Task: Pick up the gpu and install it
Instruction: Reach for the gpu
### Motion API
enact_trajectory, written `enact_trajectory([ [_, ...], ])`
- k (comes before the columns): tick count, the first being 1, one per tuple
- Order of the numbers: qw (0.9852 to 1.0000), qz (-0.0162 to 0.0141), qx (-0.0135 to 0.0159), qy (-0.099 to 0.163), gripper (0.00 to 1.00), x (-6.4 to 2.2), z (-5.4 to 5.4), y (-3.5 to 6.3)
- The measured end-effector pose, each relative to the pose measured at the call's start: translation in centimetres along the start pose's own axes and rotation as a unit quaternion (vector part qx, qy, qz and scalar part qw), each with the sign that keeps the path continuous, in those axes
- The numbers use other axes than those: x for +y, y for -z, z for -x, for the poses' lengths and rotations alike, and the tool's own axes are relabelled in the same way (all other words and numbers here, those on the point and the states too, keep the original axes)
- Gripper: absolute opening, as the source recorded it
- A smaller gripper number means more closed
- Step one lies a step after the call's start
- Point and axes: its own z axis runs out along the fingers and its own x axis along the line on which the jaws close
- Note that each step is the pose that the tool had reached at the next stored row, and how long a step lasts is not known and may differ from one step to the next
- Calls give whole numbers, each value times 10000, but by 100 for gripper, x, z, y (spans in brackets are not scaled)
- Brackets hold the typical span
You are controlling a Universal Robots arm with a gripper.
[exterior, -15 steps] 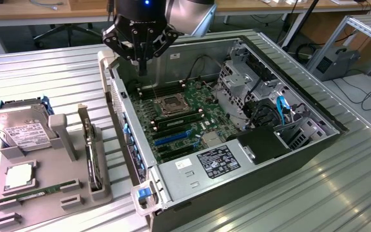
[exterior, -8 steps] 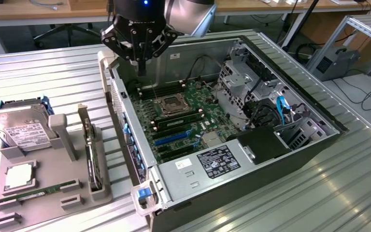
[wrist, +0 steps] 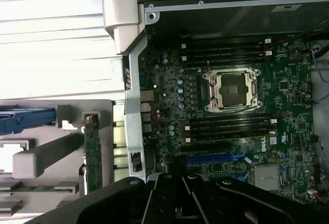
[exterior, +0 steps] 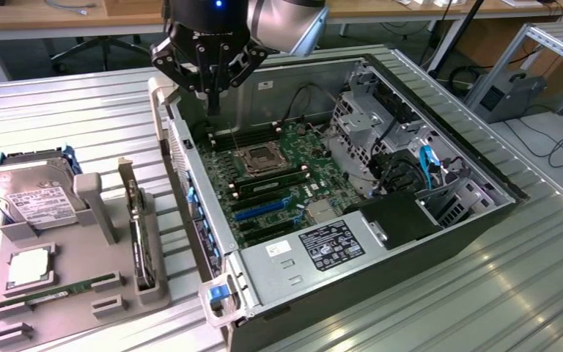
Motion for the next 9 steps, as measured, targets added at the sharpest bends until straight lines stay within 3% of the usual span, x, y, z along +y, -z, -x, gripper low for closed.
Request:
enact_trajectory([
  [9, 10000, 0, 0, 0, 11, -2, -28, 1],
])
